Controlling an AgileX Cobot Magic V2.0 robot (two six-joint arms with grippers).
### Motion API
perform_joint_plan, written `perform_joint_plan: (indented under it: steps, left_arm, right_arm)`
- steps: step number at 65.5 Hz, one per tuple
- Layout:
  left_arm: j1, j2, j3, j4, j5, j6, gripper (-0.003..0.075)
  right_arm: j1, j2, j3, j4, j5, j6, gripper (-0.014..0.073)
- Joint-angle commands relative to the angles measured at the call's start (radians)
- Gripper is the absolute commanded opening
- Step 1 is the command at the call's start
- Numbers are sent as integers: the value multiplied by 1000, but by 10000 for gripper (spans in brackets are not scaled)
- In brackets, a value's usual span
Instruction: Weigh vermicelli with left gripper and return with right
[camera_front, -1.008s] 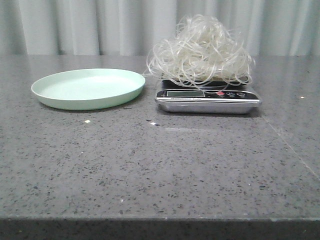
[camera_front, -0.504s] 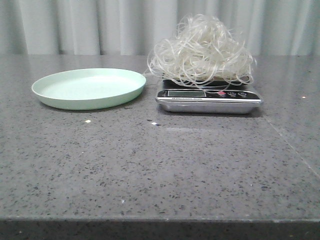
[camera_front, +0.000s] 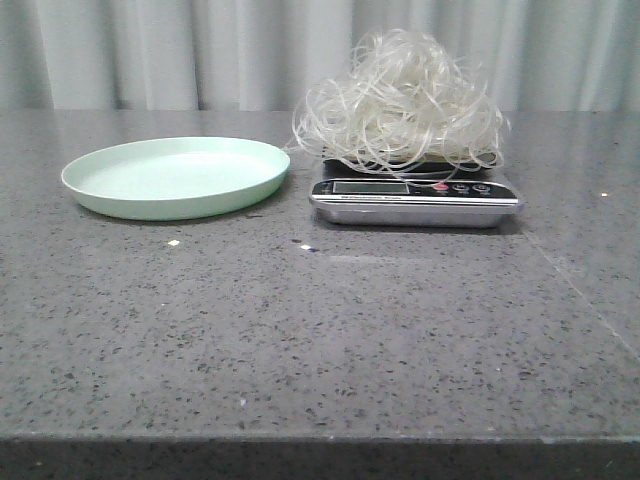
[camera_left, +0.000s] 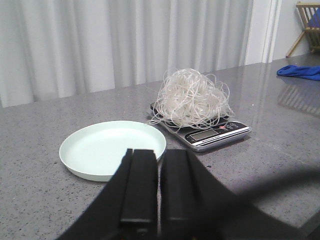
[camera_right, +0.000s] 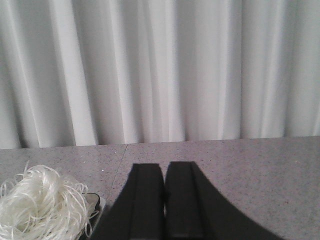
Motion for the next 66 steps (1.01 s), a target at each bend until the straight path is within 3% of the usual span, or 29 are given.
perform_joint_plan:
  steps: [1, 8, 19, 26, 45, 66]
  left_arm:
    - [1, 1, -23, -14, -86, 1, 146]
    - [1, 1, -23, -14, -86, 1, 146]
    - [1, 1, -23, -14, -97, 1, 146]
    - [1, 1, -23, -14, -102, 1, 146]
    - [1, 1, -23, -14, -102, 1, 146]
    - [1, 1, -23, -14, -102, 1, 146]
  right_arm:
    - [-5, 41, -38, 24, -72, 4, 161]
    - [5, 61, -55, 23, -25, 4, 188]
    - [116, 132, -152, -40, 42, -2, 461]
    - [197, 217, -252, -47, 104, -2, 549]
    - [393, 590, -584, -48, 252, -2, 545]
    - [405, 981, -884, -48, 433, -2, 545]
